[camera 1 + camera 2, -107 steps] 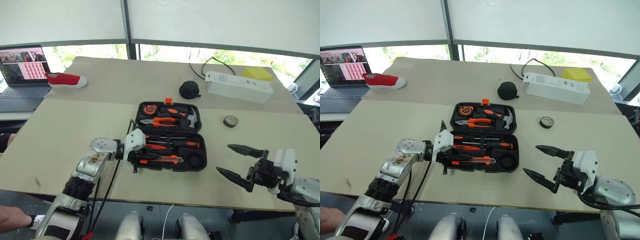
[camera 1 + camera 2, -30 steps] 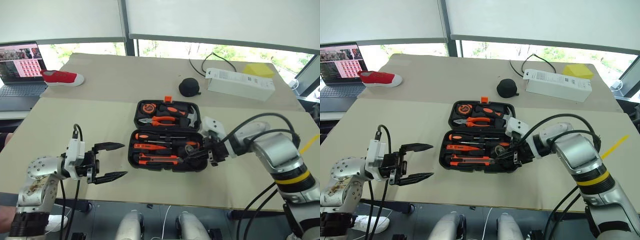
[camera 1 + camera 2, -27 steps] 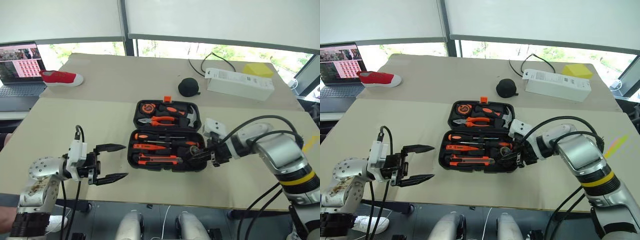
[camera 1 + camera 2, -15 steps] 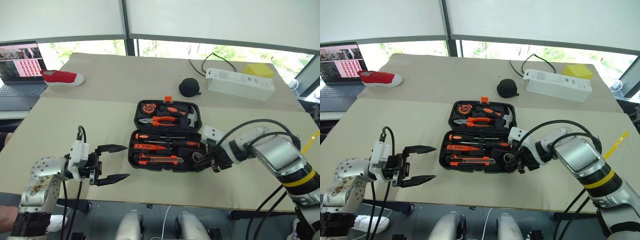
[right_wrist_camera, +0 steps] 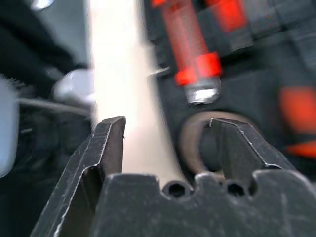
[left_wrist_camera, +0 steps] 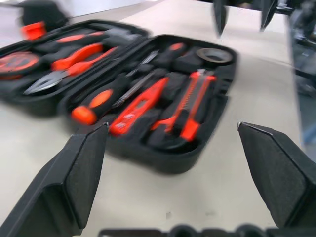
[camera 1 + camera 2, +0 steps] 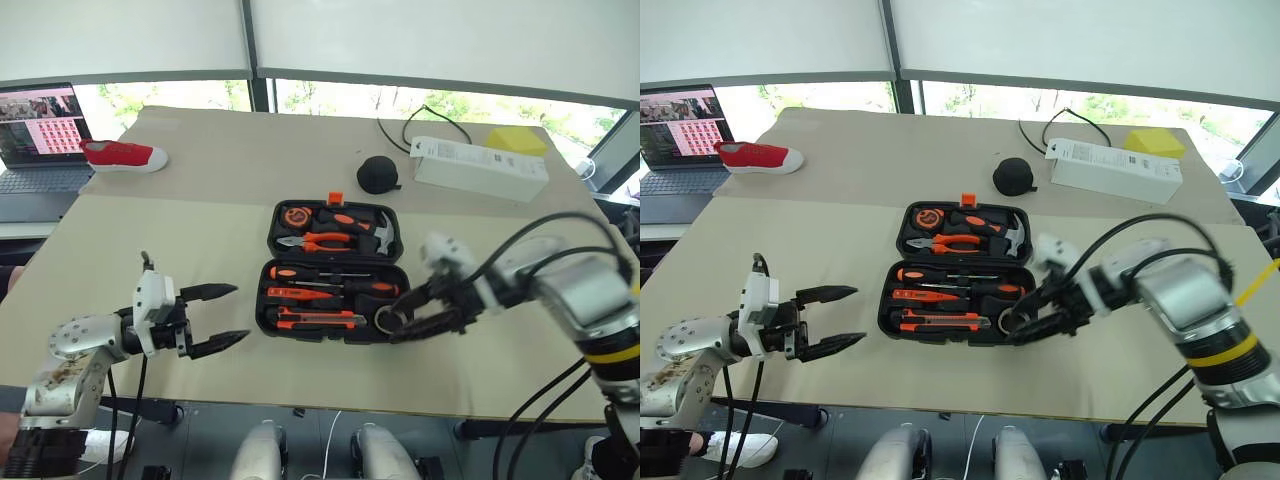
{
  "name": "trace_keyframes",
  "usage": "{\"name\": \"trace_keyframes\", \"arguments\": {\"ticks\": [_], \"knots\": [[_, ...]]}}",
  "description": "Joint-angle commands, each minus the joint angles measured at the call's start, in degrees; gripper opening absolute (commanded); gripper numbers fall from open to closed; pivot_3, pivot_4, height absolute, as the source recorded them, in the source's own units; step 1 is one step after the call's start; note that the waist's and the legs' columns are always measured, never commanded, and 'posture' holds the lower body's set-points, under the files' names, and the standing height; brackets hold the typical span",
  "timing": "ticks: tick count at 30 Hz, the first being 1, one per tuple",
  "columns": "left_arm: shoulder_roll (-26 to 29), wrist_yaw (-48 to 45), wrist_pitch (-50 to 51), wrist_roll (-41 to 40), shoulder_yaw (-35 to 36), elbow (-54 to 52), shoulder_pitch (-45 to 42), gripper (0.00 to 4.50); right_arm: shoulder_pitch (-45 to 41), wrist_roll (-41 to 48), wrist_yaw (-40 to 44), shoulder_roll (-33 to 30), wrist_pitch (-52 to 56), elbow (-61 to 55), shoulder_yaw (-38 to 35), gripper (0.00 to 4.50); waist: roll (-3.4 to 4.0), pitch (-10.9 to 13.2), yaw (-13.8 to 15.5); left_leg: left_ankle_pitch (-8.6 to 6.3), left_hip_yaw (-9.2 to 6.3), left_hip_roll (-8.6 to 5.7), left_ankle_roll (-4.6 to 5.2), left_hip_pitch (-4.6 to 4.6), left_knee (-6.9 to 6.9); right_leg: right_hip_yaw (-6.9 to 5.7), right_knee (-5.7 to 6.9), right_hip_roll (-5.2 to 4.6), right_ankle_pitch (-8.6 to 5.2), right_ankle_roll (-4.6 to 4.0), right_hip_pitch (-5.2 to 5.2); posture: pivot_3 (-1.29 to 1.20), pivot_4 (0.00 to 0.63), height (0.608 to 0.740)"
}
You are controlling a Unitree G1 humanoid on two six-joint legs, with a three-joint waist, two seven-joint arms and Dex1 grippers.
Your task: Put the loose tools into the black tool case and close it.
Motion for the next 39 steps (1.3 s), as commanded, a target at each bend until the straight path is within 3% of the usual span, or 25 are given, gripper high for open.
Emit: {"name": "trace_keyframes", "arguments": {"ticks": [1,4,5,8,9,13,19,27,36,37,39], "knots": [[-1.8,8.2,2.4,2.9,0.0,3.2,-5.1,2.7,2.5,-4.6,-4.8,3.9,-19.7,10.4,-6.0,2.26,-0.05,0.0,0.0,0.0,0.05,-0.01,0.0,0.0,0.01,0.0,0.0,0.0,0.01,-0.01,0.01,0.0,0.15,0.74],[-6.0,16.2,3.1,8.2,-3.6,9.1,-11.7,1.8,3.4,-12.3,-13.6,8.5,-35.0,20.3,-5.5,1.48,-0.05,0.0,-0.1,0.0,0.12,-0.04,0.0,-0.03,0.01,0.03,0.01,-0.01,0.03,0.02,-0.01,0.0,0.15,0.74],[-7.3,18.0,3.3,9.7,-4.7,10.9,-13.5,1.25,3.4,-14.6,-15.8,9.7,-39.1,22.9,-4.9,0.96,-0.05,0.0,0.0,0.0,0.12,-0.05,0.0,-0.03,0.01,0.03,0.02,-0.01,0.03,0.03,0.0,0.0,0.15,0.74],[-9.2,20.2,2.9,12.4,-6.5,14.4,-16.5,0.22,2.7,-17.7,-17.9,12.3,-45.8,27.7,-4.2,0.02,-0.06,0.0,-0.2,0.01,0.24,-0.11,-0.01,-0.09,0.03,0.06,0.02,-0.02,0.06,0.06,-0.03,0.0,0.15,0.74],[-10.1,20.1,2.6,13.0,-7.6,15.5,-17.7,0.1,2.0,-18.5,-19.2,13.5,-47.3,29.4,-4.0,0.01,-0.06,0.0,-0.4,0.01,0.25,-0.12,-0.01,-0.1,0.01,0.07,0.01,-0.03,0.06,0.07,-0.06,0.0,0.15,0.74],[-12.6,17.6,0.8,14.6,-11.5,19.2,-20.8,0.1,0.9,-19.8,-20.2,16.8,-48.8,32.1,-3.1,0.01,-0.07,0.0,-0.6,0.01,0.27,-0.09,-0.01,-0.1,-0.03,0.12,0.03,-0.02,0.07,0.06,-0.1,0.0,0.15,0.74],[-14.2,14.1,-1.5,15.5,-13.6,22.9,-23.2,0.1,4.3,-17.4,-15.6,18.3,-47.9,26.6,-2.6,0.01,-0.06,0.0,-0.5,0.01,0.27,-0.1,-0.01,-0.09,-0.02,0.11,0.02,-0.02,0.07,0.06,-0.06,0.0,0.15,0.74],[-10.0,4.1,2.8,12.0,-14.6,12.6,-15.7,0.1,12.3,-15.9,-14.9,16.3,-42.0,14.9,-4.5,0.01,-0.06,0.0,-0.5,-0.02,0.22,-0.07,0.01,-0.11,-0.1,0.12,-0.01,-0.03,0.06,0.07,-0.09,0.0,0.15,0.74],[-7.2,7.5,6.0,9.6,-9.1,5.0,-9.0,0.1,20.1,-13.6,-18.6,13.2,-32.6,5.9,-8.8,0.01,-0.06,0.0,-0.4,-0.03,0.07,-0.07,0.01,-0.06,-0.01,0.12,0.02,-0.03,0.06,0.07,-0.03,0.0,0.15,0.74],[-6.8,8.3,7.0,9.3,-8.1,4.3,-8.9,0.03,20.0,-11.6,-19.4,12.9,-28.0,4.7,-10.3,0.29,-0.06,0.0,-0.4,-0.02,0.08,-0.07,0.01,-0.04,0.02,0.11,0.04,-0.03,0.06,0.06,-0.01,0.0,0.15,0.74],[-4.4,9.7,12.9,8.4,-6.8,1.6,-8.9,0.57,19.4,-8.0,-19.4,11.5,-20.5,1.5,-12.5,0.82,-0.06,0.0,-0.4,-0.02,0.06,-0.06,0.01,-0.03,0.04,0.12,0.07,-0.03,0.07,0.05,-0.01,0.0,0.15,0.74]]}}
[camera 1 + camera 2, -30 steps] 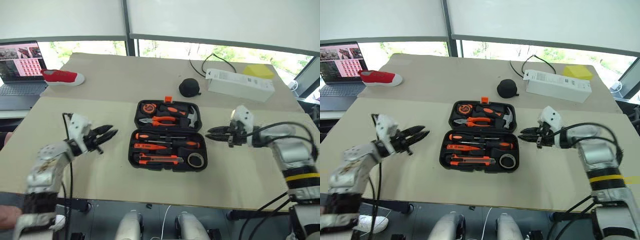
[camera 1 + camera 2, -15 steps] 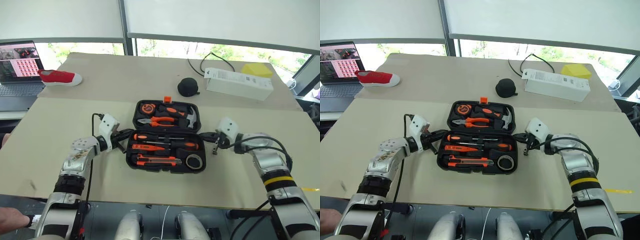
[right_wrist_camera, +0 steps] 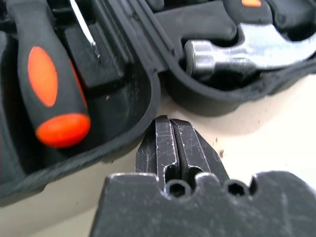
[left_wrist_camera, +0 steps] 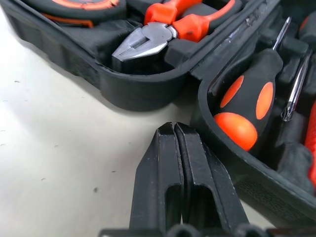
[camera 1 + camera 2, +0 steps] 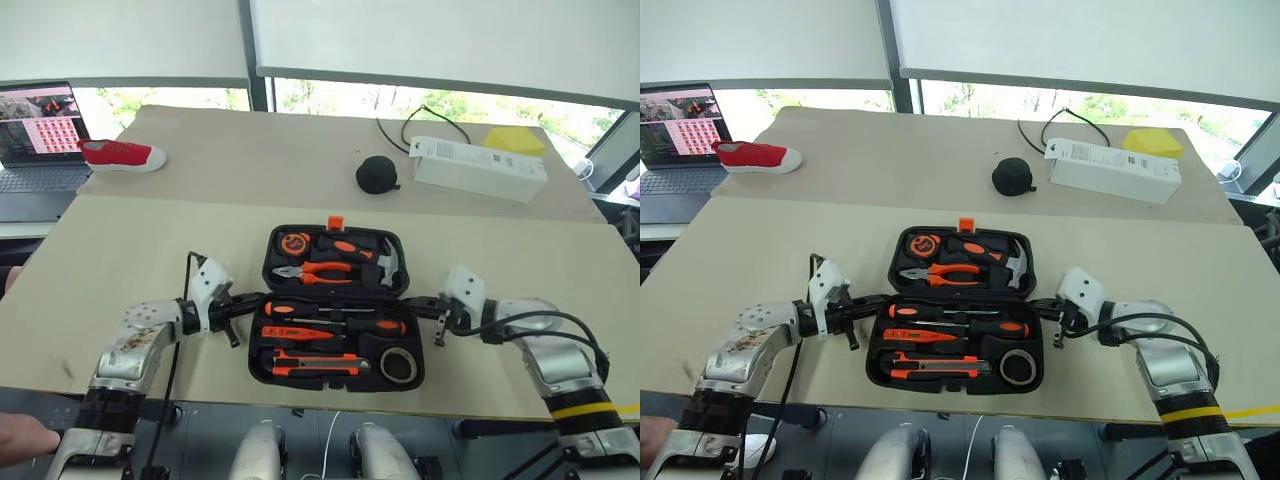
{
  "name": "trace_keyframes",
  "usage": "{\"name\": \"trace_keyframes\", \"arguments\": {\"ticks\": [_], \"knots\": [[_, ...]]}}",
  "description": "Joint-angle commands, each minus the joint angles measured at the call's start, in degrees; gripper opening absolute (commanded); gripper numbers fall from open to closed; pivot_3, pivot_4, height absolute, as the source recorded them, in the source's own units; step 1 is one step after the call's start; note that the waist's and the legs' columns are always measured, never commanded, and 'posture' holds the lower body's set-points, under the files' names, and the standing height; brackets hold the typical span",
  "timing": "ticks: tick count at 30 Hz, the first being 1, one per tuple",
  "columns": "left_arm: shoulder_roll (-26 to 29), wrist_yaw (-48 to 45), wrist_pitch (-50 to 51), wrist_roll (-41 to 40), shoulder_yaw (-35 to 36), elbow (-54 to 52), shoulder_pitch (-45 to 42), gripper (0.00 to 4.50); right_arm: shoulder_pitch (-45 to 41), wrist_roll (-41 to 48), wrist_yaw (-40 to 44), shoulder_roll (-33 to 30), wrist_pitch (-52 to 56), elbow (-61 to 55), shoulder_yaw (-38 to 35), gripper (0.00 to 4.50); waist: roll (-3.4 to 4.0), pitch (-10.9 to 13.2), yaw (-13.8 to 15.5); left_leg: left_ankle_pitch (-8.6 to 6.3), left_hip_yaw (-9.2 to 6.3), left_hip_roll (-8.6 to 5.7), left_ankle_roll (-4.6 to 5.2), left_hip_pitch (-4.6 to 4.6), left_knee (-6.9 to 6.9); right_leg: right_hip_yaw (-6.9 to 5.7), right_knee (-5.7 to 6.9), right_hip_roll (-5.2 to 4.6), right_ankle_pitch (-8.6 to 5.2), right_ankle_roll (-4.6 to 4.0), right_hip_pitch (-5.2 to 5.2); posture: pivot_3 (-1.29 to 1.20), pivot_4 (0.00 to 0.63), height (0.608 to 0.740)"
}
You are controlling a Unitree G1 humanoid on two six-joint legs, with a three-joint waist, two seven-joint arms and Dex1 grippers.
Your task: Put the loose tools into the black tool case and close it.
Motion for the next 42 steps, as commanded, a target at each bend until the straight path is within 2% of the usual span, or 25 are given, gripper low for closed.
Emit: {"name": "trace_keyframes", "arguments": {"ticks": [1,2,3,5,9,11,14,17,22,24,26,27,30,32,33,34,36,40,42], "knots": [[4.6,2.3,9.7,-3.3,4.1,-6.3,0.0,0.73,-1.6,7.7,-1.3,-3.4,15.6,-7.2,-6.2,1.09,0.0,0.0,0.0,0.0,-0.04,0.01,0.0,-0.01,0.01,0.0,0.04,0.0,0.0,0.0,-0.02,0.0,0.15,0.74],[5.4,2.0,11.5,-4.5,4.7,-7.5,-0.1,1.18,-2.2,9.3,-1.4,-4.4,20.4,-8.6,-6.5,1.51,0.01,0.0,0.0,0.0,-0.08,0.01,0.0,0.0,0.0,0.0,0.04,0.01,0.0,0.0,-0.02,0.0,0.15,0.74],[6.1,1.8,13.1,-5.7,5.3,-8.4,-0.2,1.4,-2.7,10.7,-1.4,-5.6,25.1,-10.0,-6.7,1.72,0.01,0.0,0.0,0.0,-0.11,0.02,0.0,0.0,-0.01,0.0,0.04,0.01,0.0,0.0,-0.02,0.0,0.15,0.74],[7.9,2.7,19.2,-7.9,6.5,-10.1,-1.3,2.21,-4.9,14.1,-1.8,-7.9,35.4,-12.6,-6.9,2.54,0.01,0.0,-0.1,0.0,-0.13,0.03,0.0,0.02,-0.02,0.01,0.02,0.01,0.0,0.0,-0.01,0.0,0.15,0.74],[9.6,5.5,31.8,-11.7,6.4,-10.5,-7.7,3.63,-14.3,16.0,-6.1,-10.9,55.6,-13.2,-3.7,3.87,-0.01,0.0,-0.1,0.0,-0.13,0.03,0.0,0.02,0.0,0.01,0.03,0.02,0.0,0.0,-0.02,0.0,0.15,0.74],[8.6,8.9,36.8,-11.5,5.2,-9.9,-11.4,4.4,-19.2,15.9,-8.0,-10.4,61.2,-11.3,-1.9,4.5,-0.02,0.0,0.0,0.0,-0.13,0.0,0.0,0.01,0.02,0.01,0.02,0.03,0.0,0.0,-0.03,0.0,0.15,0.74],[5.3,14.9,41.1,-9.1,2.9,-7.1,-16.6,4.46,-25.5,14.5,-11.2,-7.7,65.3,-6.1,0.2,4.5,-0.03,0.0,0.1,0.0,-0.13,-0.04,0.0,0.0,0.0,0.0,-0.02,0.04,-0.01,0.01,-0.01,0.0,0.15,0.74],[2.0,19.0,42.9,-6.5,-0.6,-4.2,-20.7,4.46,-29.9,11.6,-14.8,-4.6,64.4,-0.1,2.9,4.5,-0.04,0.0,0.1,0.0,-0.1,-0.12,0.01,-0.12,-0.01,0.0,-0.07,0.0,0.0,0.03,-0.05,0.0,0.15,0.74],[-0.4,21.8,43.5,-4.8,-2.3,-0.7,-23.1,4.46,-33.4,9.4,-17.7,-1.1,62.2,5.5,4.6,4.5,-0.04,0.0,-0.1,0.01,-0.05,-0.13,0.01,-0.54,-0.01,0.0,-0.01,0.0,0.01,0.03,-0.5,0.0,0.15,0.74],[-0.6,22.3,43.7,-4.4,-2.5,-0.3,-23.4,4.46,-34.0,9.2,-17.9,-0.6,62.3,6.4,5.4,4.5,-0.04,0.0,-0.1,0.03,-0.09,-0.15,-0.03,-0.88,0.04,0.13,0.43,-0.03,0.01,0.03,-1.03,0.0,0.15,0.74],[-0.9,22.6,43.8,-4.2,-2.5,0.1,-23.5,4.46,-34.1,8.7,-17.9,-0.8,62.5,6.7,6.8,4.5,-0.04,0.0,-0.1,0.06,-0.09,-0.15,-0.07,-0.93,0.05,0.11,0.64,-0.02,0.01,0.03,-1.1,0.0,0.15,0.74],[-1.2,22.6,44.2,-4.5,-2.5,0.3,-23.6,4.5,-34.0,8.5,-18.2,-0.7,62.7,7.1,7.2,4.25,-0.04,0.0,-0.1,0.06,-0.08,-0.15,-0.07,-0.93,0.05,0.11,0.65,-0.03,0.01,0.03,-1.1,0.0,0.15,0.74],[-2.0,22.4,44.3,-4.7,-3.2,0.6,-23.7,3.75,-33.7,7.8,-19.3,-0.2,62.7,8.5,7.8,3.46,-0.04,0.0,0.0,0.07,-0.07,-0.16,-0.07,-0.92,0.13,0.11,0.51,-0.03,0.01,0.03,-1.08,0.0,0.15,0.74],[-2.1,21.9,44.7,-4.8,-3.7,0.6,-23.8,2.92,-33.5,7.7,-19.8,0.1,62.8,8.9,7.9,2.71,-0.04,0.0,0.2,0.09,-0.03,-0.19,-0.06,-0.92,0.18,0.06,0.46,-0.03,0.01,0.03,-1.02,0.0,0.15,0.74],[-2.1,21.9,45.0,-4.9,-3.8,0.6,-23.8,2.68,-33.4,7.8,-19.9,0.4,63.0,9.1,7.8,2.48,-0.07,0.0,0.2,0.1,-0.01,-0.19,-0.06,-0.92,0.19,0.05,0.47,-0.04,0.01,0.03,-1.0,0.0,0.15,0.74],[-2.1,21.9,45.2,-4.9,-3.8,0.8,-23.9,2.21,-33.5,7.8,-20.0,0.6,63.1,9.3,7.8,1.99,-0.1,0.0,0.1,0.12,0.0,-0.2,-0.05,-0.89,0.2,0.05,0.48,-0.04,0.01,0.03,-0.97,0.0,0.15,0.74],[-2.2,21.9,45.5,-5.1,-3.0,1.4,-23.9,1.6,-33.3,8.0,-20.5,1.5,63.3,9.8,7.4,1.44,-0.14,0.0,0.0,0.18,0.01,-0.2,-0.05,-0.84,0.21,0.05,0.52,-0.04,0.01,0.03,-0.92,0.0,0.15,0.74],[-2.9,21.5,43.8,-5.9,-0.7,2.8,-23.4,0.15,-32.3,8.9,-21.0,4.5,57.9,9.6,3.3,0.01,-0.17,0.0,0.0,0.35,0.02,-0.24,-0.01,-0.31,0.19,0.04,0.72,-0.04,0.04,0.0,-0.47,0.0,0.15,0.74],[-3.7,21.2,41.7,-6.7,1.0,3.3,-23.0,0.04,-31.2,10.0,-19.5,5.6,52.7,8.0,1.3,0.0,-0.23,0.0,-0.1,0.37,0.03,-0.23,0.01,0.13,0.17,0.0,0.64,-0.04,0.04,-0.01,0.01,0.0,0.15,0.74]]}}
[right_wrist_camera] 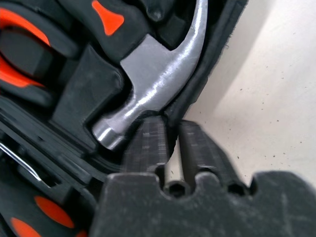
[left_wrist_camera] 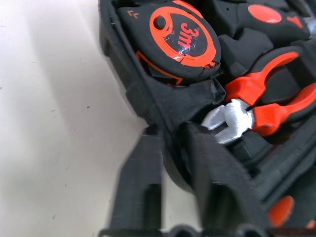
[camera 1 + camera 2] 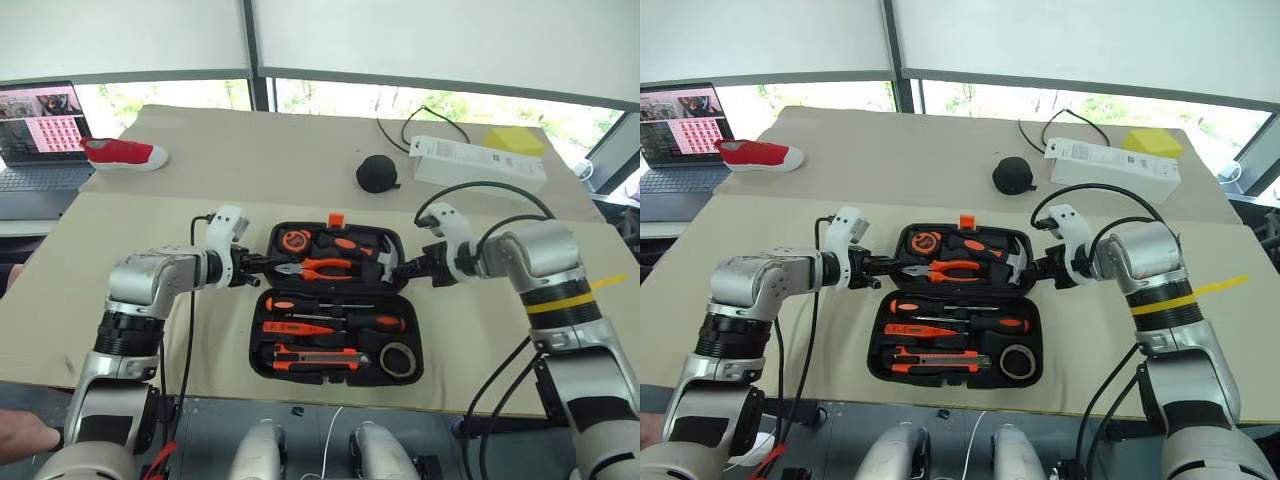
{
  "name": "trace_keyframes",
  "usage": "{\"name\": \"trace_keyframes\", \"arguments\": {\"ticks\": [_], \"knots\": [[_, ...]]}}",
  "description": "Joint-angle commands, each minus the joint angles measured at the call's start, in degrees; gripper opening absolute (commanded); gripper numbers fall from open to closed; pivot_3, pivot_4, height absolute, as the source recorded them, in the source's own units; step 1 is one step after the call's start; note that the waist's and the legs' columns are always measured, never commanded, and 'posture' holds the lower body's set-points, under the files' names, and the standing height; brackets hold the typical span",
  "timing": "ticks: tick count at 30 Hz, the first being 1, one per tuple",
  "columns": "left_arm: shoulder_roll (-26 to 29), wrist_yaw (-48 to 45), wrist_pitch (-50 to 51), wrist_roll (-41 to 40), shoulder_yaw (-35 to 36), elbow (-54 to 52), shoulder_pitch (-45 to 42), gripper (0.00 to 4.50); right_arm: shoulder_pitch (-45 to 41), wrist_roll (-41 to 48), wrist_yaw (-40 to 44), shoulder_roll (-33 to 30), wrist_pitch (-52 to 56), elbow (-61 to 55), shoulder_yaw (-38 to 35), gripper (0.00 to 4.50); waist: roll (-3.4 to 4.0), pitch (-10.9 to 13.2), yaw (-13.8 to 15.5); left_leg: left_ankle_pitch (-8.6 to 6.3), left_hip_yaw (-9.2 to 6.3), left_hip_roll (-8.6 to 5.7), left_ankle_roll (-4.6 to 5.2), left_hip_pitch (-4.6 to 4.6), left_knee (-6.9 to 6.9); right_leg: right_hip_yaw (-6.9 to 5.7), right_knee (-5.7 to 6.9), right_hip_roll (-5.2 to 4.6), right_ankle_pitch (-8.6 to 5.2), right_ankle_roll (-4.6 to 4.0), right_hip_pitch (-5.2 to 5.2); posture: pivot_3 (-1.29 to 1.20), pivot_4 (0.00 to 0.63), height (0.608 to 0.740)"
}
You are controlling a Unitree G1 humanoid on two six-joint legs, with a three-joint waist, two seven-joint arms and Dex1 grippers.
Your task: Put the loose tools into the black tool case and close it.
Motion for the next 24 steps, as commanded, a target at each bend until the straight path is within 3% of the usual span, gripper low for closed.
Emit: {"name": "trace_keyframes", "arguments": {"ticks": [1,7,9,16,21,24], "knots": [[-1.1,-0.4,-4.9,-0.7,3.5,0.5,0.7,0.04,2.1,0.6,1.0,1.0,-9.9,-2.9,-4.1,0.0,-0.04,0.0,-0.2,0.0,0.0,0.02,0.0,0.04,0.01,-0.01,-0.03,0.01,0.01,-0.01,0.04,0.0,0.15,0.74],[-3.0,-6.6,-27.7,-0.7,9.5,-0.7,6.1,0.04,10.4,-4.3,6.2,-1.3,-39.8,-9.2,-5.2,0.0,-0.06,0.1,-0.3,0.05,-0.03,0.0,0.0,-0.31,-0.05,0.03,-0.01,-0.01,0.03,-0.02,-0.33,0.0,0.15,0.74],[-3.0,-8.0,-34.5,0.4,10.2,-0.4,8.6,0.04,13.6,-7.4,7.1,-2.4,-50.1,-9.5,-4.7,0.0,-0.06,0.1,-0.2,0.07,-0.03,0.0,-0.03,-0.86,-0.06,0.11,0.08,-0.04,0.05,-0.02,-0.99,0.0,0.15,0.74],[-3.3,-11.7,-61.3,4.7,11.7,-0.3,20.7,0.04,25.0,-22.7,4.7,-7.1,-94.9,-3.2,-1.5,0.0,-0.05,0.1,-0.4,0.08,-0.02,0.0,-0.06,-1.05,-0.22,0.11,-0.12,-0.13,0.06,-0.01,-1.16,0.0,0.15,0.74],[-1.7,-15.3,-78.5,9.2,10.3,3.1,30.0,0.04,30.7,-31.8,-3.4,-7.9,-116.1,5.0,-0.2,0.0,-0.05,0.1,-0.8,0.08,0.09,0.08,-0.06,-0.48,-0.42,0.2,-0.17,-0.11,0.08,-0.06,-0.78,0.0,0.15,0.74],[-0.5,-17.5,-79.1,7.3,10.3,2.6,34.2,0.04,34.2,-32.2,-3.7,-8.7,-118.3,7.5,0.5,0.0,-0.07,0.1,-1.2,0.07,0.37,0.13,-0.06,0.57,-0.86,0.23,-0.46,-0.09,0.03,-0.18,0.2,0.0,0.15,0.74]]}}
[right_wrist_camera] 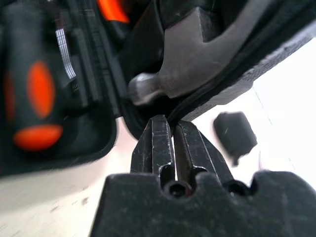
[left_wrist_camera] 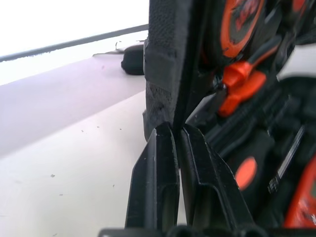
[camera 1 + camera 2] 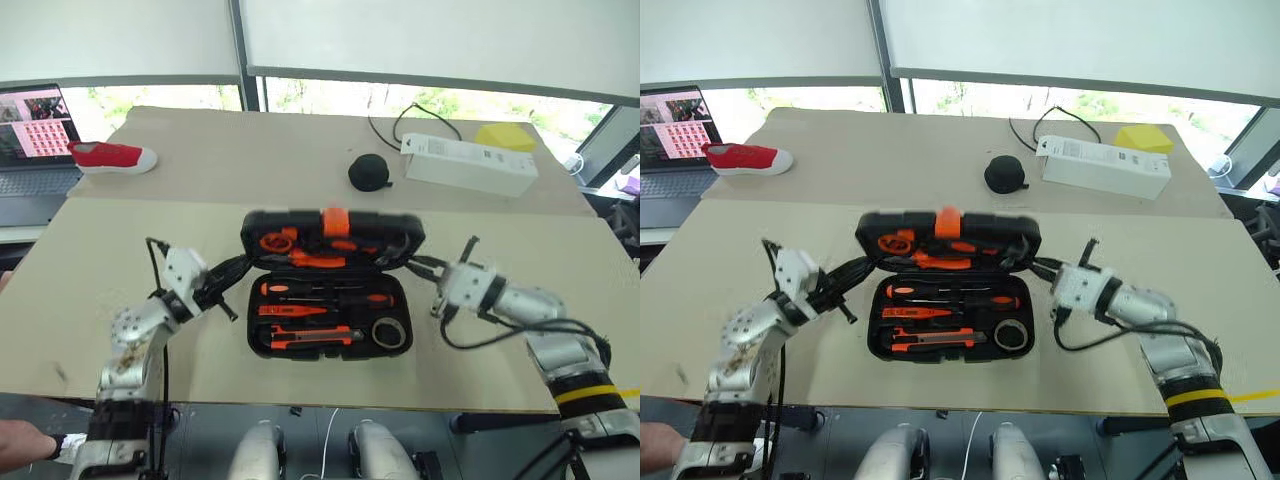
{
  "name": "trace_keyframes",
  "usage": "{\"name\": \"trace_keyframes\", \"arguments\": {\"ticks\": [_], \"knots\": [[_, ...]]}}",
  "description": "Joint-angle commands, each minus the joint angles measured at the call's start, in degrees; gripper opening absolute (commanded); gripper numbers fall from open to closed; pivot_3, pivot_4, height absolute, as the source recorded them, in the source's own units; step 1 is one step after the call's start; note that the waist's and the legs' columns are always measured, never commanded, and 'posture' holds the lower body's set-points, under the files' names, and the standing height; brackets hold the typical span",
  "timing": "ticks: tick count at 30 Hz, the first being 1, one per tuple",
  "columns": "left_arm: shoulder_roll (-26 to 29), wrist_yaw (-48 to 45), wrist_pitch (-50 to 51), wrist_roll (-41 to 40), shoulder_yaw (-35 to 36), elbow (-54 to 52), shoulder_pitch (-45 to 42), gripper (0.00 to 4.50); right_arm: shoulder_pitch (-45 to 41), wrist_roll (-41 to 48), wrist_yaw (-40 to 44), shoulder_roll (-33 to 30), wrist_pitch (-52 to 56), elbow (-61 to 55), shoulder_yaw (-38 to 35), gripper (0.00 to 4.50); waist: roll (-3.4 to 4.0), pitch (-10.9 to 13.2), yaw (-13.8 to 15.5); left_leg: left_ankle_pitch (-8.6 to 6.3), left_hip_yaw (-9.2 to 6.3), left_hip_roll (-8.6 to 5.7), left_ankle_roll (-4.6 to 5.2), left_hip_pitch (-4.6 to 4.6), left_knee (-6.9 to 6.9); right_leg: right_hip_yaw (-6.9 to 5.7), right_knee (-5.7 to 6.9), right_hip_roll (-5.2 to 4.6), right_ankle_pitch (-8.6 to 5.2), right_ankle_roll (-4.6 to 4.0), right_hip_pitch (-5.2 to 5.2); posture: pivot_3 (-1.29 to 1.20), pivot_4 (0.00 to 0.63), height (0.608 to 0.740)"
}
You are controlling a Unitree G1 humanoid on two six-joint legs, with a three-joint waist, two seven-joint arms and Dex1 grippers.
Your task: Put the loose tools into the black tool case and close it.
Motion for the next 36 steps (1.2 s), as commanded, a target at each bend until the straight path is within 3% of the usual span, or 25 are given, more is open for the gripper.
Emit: {"name": "trace_keyframes", "arguments": {"ticks": [1,3,7,11,13,15,18,21,23,25,30,36], "knots": [[2.7,-1.5,1.1,-2.1,3.2,0.8,4.7,0.38,4.4,-0.7,1.5,-2.1,-1.9,3.7,0.6,0.38,0.03,0.0,-0.3,0.0,0.02,0.05,0.0,0.27,-0.12,-0.02,-0.15,0.0,-0.02,-0.03,0.29,0.0,0.15,0.74],[3.9,-0.4,1.8,-3.0,4.7,-0.1,6.4,0.96,6.1,2.8,2.7,-2.8,0.7,3.4,-0.7,1.0,-0.01,-0.1,-0.5,-0.03,0.03,0.19,0.03,0.77,-0.29,-0.03,-0.36,0.0,-0.05,-0.04,0.82,0.0,0.15,0.74],[7.0,-0.8,4.3,-4.2,7.1,0.2,7.9,2.31,7.6,6.2,3.7,-4.6,2.1,1.5,-3.3,2.29,-0.04,0.0,-0.5,-0.04,-0.17,0.22,0.03,0.54,-0.31,-0.07,-0.35,-0.02,-0.06,-0.06,0.58,0.0,0.15,0.74],[10.1,-3.7,5.8,-5.0,7.8,2.0,6.2,2.38,12.2,12.7,8.6,-7.6,5.3,-3.9,-5.1,3.62,-0.04,0.0,0.3,-0.03,-0.22,0.2,0.03,0.63,-0.25,-0.06,-0.36,-0.07,-0.03,-0.02,0.69,0.0,0.15,0.74],[10.9,-4.5,7.1,-5.1,7.3,2.6,4.7,2.38,15.1,17.4,12.6,-9.1,9.4,-7.8,-5.2,3.62,-0.05,0.0,0.8,-0.04,-0.22,0.19,0.03,0.6,-0.26,-0.09,-0.37,-0.07,-0.04,-0.01,0.68,0.0,0.15,0.74],[11.5,-6.3,8.3,-5.7,6.3,2.6,3.2,2.38,18.5,22.1,16.3,-11.0,13.4,-12.5,-5.7,3.16,-0.05,0.0,1.0,-0.04,-0.2,0.21,0.03,0.58,-0.26,-0.1,-0.38,-0.06,-0.04,-0.02,0.66,0.0,0.15,0.74],[11.5,-7.7,12.1,-3.8,2.0,3.9,-3.9,1.68,26.9,29.4,23.8,-16.7,23.9,-23.2,-5.3,2.21,0.0,0.0,1.7,-0.04,-0.2,0.19,0.03,0.51,-0.26,-0.11,-0.37,-0.07,-0.04,-0.01,0.66,0.0,0.15,0.74],[10.9,-8.1,13.4,-1.5,-1.2,5.7,-8.6,0.46,29.4,30.1,25.1,-18.0,29.9,-29.0,-4.3,1.11,-0.22,0.0,1.9,-0.03,-0.07,0.19,0.03,0.48,-0.21,-0.17,-0.4,0.0,-0.04,0.01,0.67,0.0,0.15,0.74],[10.0,-8.4,13.7,0.7,-3.9,8.5,-12.5,0.0,29.8,29.7,24.7,-16.8,33.5,-33.3,-2.7,0.38,-0.23,0.0,1.4,-0.03,-0.1,0.22,0.03,0.5,-0.2,-0.12,-0.41,0.02,-0.04,0.0,0.65,0.0,0.15,0.74],[9.2,-8.4,13.8,2.2,-5.7,10.6,-15.3,0.0,29.9,28.8,23.9,-15.2,35.9,-35.9,-1.5,0.07,-0.23,0.0,1.1,-0.04,-0.1,0.16,0.03,0.45,-0.2,-0.14,-0.41,0.07,-0.05,0.0,0.62,0.0,0.15,0.74],[7.6,-10.3,14.0,5.5,-10.1,16.9,-21.0,0.0,25.8,22.7,19.3,-8.1,40.1,-37.4,2.8,0.07,-0.27,0.0,1.0,-0.04,-0.07,0.13,0.03,0.26,-0.2,-0.16,-0.41,0.2,-0.05,-0.01,0.46,0.0,0.15,0.74],[7.6,-13.9,16.8,3.7,-10.5,16.4,-20.8,0.0,16.7,16.2,15.1,-1.8,41.2,-32.3,4.2,0.07,-0.3,0.0,0.9,-0.03,-0.03,0.1,0.03,0.16,-0.18,-0.14,-0.38,0.18,-0.04,0.0,0.34,0.0,0.15,0.74]]}}
